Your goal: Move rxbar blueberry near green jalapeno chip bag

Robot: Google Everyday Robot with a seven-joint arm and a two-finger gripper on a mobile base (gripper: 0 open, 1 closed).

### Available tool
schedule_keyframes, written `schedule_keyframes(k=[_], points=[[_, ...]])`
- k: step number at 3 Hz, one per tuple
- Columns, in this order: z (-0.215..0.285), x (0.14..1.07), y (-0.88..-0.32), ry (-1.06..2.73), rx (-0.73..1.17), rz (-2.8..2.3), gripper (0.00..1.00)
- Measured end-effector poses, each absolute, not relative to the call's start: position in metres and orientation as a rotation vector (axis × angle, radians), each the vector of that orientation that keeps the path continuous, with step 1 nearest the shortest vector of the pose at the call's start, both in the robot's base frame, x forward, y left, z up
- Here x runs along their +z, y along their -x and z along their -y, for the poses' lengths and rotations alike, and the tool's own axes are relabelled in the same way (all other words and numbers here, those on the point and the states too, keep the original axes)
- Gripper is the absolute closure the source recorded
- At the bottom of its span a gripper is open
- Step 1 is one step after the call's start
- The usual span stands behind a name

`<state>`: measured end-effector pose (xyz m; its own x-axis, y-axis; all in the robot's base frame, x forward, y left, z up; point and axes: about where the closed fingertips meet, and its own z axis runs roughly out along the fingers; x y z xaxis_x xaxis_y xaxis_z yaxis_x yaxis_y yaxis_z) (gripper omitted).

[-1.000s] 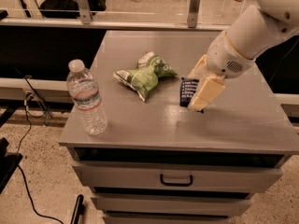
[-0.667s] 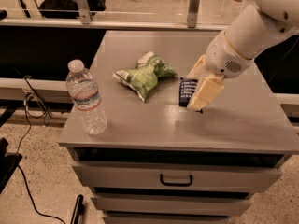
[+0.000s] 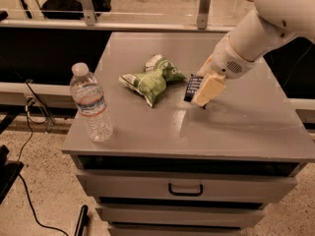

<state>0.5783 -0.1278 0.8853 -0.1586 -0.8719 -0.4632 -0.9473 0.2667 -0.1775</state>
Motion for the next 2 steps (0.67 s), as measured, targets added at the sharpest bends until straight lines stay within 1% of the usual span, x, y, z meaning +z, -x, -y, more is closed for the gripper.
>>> schedule_keyframes(k=[1, 2], points=[[0.126, 0.876, -0.606, 1.533, 0.185, -2.122, 1.00], [0.115, 0.871, -0.621, 1.469, 0.180, -2.169, 0.82]])
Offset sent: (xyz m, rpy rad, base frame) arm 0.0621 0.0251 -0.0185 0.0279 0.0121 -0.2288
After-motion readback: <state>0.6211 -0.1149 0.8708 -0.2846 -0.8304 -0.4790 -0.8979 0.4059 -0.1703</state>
